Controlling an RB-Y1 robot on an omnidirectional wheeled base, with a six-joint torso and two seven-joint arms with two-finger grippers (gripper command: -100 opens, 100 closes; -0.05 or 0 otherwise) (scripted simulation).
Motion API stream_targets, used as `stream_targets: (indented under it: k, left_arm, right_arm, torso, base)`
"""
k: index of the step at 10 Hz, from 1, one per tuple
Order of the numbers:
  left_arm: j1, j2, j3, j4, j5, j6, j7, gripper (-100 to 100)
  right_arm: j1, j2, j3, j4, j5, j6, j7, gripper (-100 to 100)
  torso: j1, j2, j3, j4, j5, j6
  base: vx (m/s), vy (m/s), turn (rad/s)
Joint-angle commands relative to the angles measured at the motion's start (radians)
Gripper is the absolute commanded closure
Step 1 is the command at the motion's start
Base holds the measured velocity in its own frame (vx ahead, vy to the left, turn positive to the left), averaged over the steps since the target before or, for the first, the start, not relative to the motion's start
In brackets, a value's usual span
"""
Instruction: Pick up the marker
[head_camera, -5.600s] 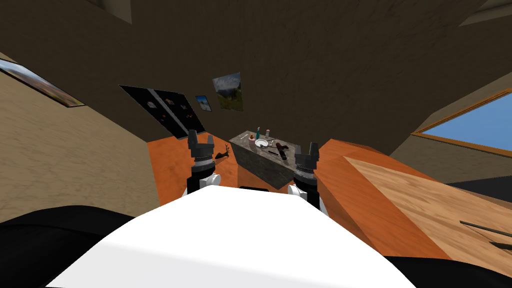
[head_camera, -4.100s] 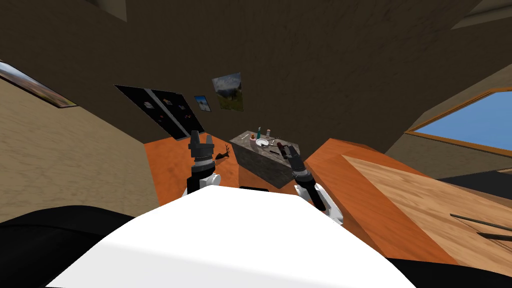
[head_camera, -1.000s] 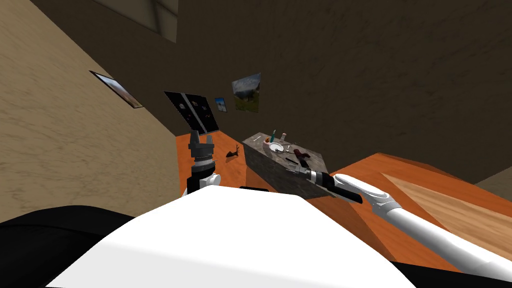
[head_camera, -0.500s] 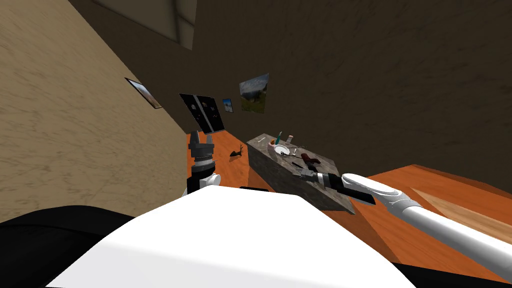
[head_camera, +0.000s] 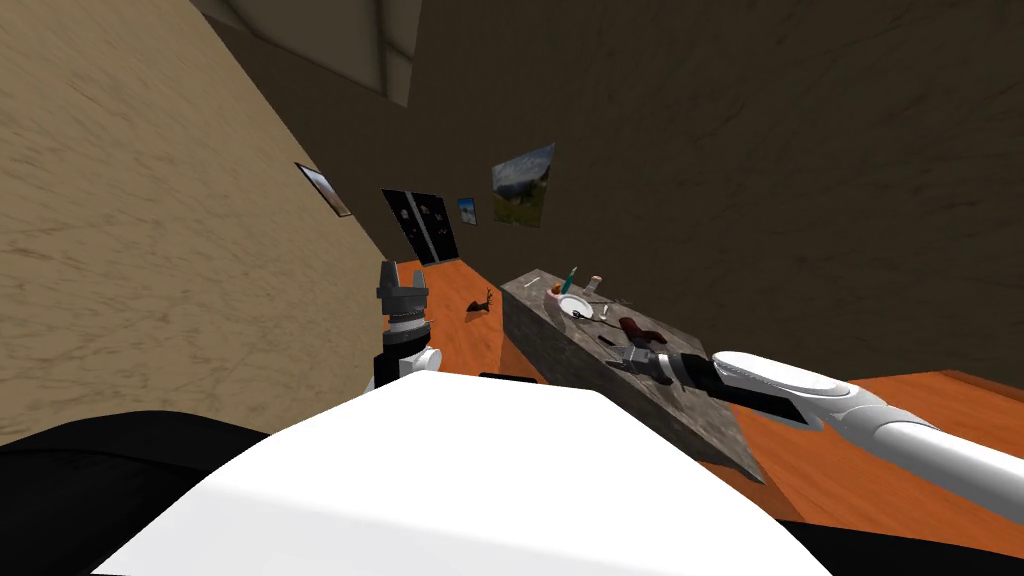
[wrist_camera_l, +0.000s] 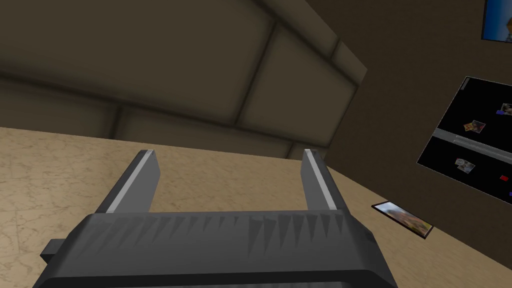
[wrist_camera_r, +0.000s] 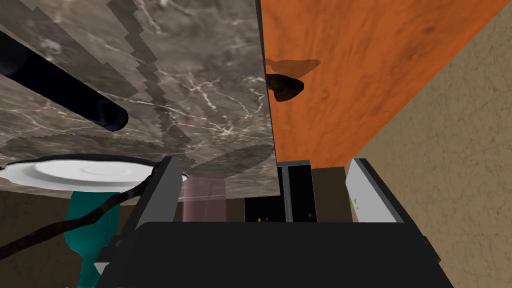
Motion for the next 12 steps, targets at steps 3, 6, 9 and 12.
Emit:
stream_targets:
  k: [3, 6, 9, 12]
  left_arm:
    - [0.0, 0.0, 0.0, 0.0, 0.0, 0.0, 0.0, 0]
    - [0.0, 0.0, 0.0, 0.0, 0.0, 0.0, 0.0, 0]
    - [0.0, 0.0, 0.0, 0.0, 0.0, 0.0, 0.0, 0]
    - [0.0, 0.0, 0.0, 0.0, 0.0, 0.0, 0.0, 0]
  right_arm:
    - [0.004, -0.043, 0.042, 0.067, 0.025, 0.004, 0.018, -100]
    - [0.032, -0.089, 0.085, 0.124, 0.043, 0.017, 0.042, -100]
    - [0.047, -0.106, 0.107, 0.15, 0.05, 0.023, 0.053, -100]
    - [0.091, -0.137, 0.165, 0.213, 0.066, 0.041, 0.084, -100]
  torso:
    - [0.0, 0.0, 0.0, 0.0, 0.0, 0.0]
    - [-0.001, 0.003, 0.002, 0.001, 0.0, 0.0]
    - [0.0, 0.0, 0.0, 0.0, 0.0, 0.001]
    - [0.0, 0.002, 0.001, 0.0, 0.0, 0.0]
  base:
    - [0.058, 0.023, 0.138]
    - [0.037, 0.008, 0.154]
    - [0.064, 0.015, 0.11]
    - [0.049, 0.016, 0.216]
